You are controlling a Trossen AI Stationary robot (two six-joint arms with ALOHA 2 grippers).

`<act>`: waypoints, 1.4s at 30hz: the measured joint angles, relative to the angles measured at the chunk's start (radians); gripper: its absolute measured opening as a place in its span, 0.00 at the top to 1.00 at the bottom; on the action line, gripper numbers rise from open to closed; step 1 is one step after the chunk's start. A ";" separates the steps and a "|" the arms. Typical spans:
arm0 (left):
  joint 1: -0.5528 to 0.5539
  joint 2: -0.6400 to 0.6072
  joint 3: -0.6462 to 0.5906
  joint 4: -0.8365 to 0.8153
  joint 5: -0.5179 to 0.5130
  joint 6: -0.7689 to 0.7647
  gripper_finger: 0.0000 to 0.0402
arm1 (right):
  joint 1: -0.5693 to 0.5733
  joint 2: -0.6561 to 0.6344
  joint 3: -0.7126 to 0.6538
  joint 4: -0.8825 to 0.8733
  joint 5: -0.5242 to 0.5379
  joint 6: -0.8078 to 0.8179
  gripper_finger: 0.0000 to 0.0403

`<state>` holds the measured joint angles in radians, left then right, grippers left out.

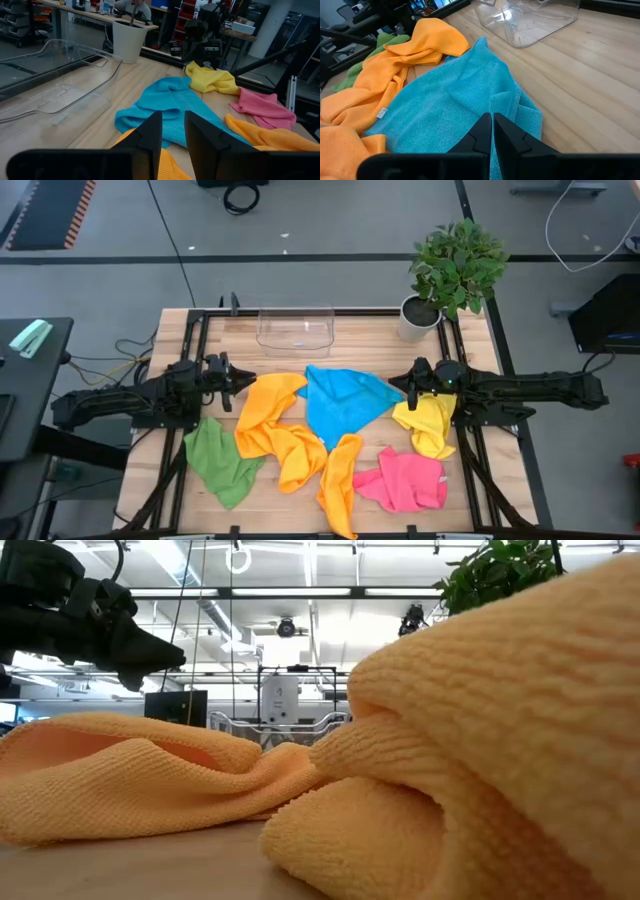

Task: Fold microfiber towels

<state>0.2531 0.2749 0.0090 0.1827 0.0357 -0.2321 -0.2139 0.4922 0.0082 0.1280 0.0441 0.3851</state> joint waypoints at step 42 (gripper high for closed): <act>0.001 0.000 0.000 -0.010 0.000 -0.197 0.77 | 0.000 0.000 0.000 0.000 0.000 0.000 0.93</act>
<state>0.2536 0.2749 0.0090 0.1730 0.0353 -0.4289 -0.2138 0.4919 0.0081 0.1280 0.0439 0.3851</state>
